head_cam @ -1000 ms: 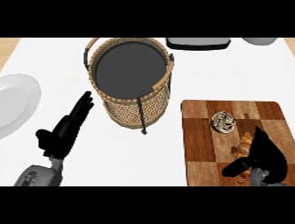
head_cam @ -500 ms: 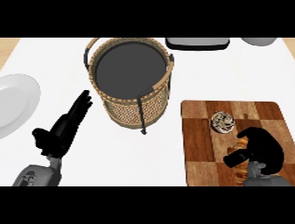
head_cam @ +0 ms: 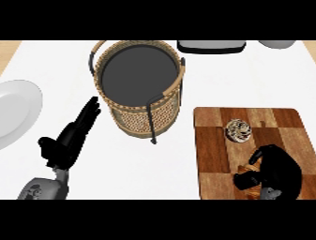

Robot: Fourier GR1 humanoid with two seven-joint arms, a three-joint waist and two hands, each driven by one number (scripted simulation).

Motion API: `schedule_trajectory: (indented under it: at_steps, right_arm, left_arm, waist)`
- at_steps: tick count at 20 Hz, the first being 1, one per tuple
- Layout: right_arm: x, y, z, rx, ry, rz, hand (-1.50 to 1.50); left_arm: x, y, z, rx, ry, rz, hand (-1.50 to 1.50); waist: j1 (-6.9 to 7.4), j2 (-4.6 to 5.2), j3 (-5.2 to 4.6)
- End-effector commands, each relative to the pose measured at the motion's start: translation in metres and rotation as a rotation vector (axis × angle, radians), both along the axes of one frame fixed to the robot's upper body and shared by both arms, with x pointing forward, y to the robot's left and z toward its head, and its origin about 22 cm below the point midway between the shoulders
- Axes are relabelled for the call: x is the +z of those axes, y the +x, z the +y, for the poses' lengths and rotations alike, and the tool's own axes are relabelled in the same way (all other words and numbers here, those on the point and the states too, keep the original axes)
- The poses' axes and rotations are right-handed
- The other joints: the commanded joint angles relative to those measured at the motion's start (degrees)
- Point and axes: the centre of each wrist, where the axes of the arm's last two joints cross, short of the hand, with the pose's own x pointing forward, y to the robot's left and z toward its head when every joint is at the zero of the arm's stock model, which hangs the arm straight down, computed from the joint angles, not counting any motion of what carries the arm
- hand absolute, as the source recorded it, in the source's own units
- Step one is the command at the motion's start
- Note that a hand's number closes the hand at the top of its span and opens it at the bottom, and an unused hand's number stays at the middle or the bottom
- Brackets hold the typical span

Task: Pick the croissant from the cutting board and place it in the tiered basket

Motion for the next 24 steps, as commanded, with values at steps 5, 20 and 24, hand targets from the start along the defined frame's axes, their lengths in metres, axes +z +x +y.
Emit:
schedule_trajectory:
  at_steps: [5, 20, 24]
  right_arm:
    - [0.021, -0.107, 0.021, 0.132, -0.097, -0.067, 1.50]
    - [0.163, -0.108, 0.078, 0.225, 0.093, -0.680, 1.50]
    - [0.179, -0.087, 0.094, 0.232, 0.125, -0.693, 1.50]
  left_arm:
    - [-0.006, -0.004, 0.011, 0.005, -0.004, 0.000, 0.00]
    - [0.002, 0.003, -0.006, -0.014, 0.004, -0.006, 0.00]
    - [-0.002, -0.004, -0.020, -0.030, -0.005, -0.010, 0.00]
  waist:
    - [-0.76, -0.15, 0.07]
    - [0.78, 0.24, -0.01]
    - [1.46, 0.31, -0.04]
